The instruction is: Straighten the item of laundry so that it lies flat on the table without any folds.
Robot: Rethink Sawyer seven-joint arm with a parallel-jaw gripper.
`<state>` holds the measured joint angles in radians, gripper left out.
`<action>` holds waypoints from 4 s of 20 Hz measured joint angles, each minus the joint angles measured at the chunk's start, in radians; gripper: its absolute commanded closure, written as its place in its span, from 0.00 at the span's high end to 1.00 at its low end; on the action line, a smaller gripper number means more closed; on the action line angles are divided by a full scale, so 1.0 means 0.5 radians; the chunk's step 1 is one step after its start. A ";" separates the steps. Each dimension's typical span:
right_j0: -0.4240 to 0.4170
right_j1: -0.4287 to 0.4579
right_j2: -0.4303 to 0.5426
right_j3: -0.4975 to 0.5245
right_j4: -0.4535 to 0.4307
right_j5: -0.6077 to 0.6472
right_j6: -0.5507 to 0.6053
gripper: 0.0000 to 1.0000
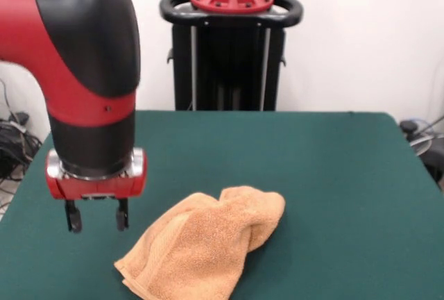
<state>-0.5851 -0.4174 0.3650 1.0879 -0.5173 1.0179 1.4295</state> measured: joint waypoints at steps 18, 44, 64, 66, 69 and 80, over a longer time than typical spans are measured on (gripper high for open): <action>-0.017 -0.011 0.000 -0.021 -0.022 -0.022 0.000 1.00; 0.106 0.126 -0.001 -0.142 -0.023 -0.022 0.000 1.00; 0.106 0.127 0.001 -0.181 0.078 0.067 0.000 1.00; 0.107 0.110 0.002 -0.216 0.119 0.178 0.000 1.00; 0.109 0.088 0.002 -0.283 0.164 0.353 0.000 1.00; 0.149 0.142 0.002 -0.394 0.171 0.154 0.000 1.00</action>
<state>-0.5105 -0.3464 0.3662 0.8907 -0.4320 1.0951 1.4295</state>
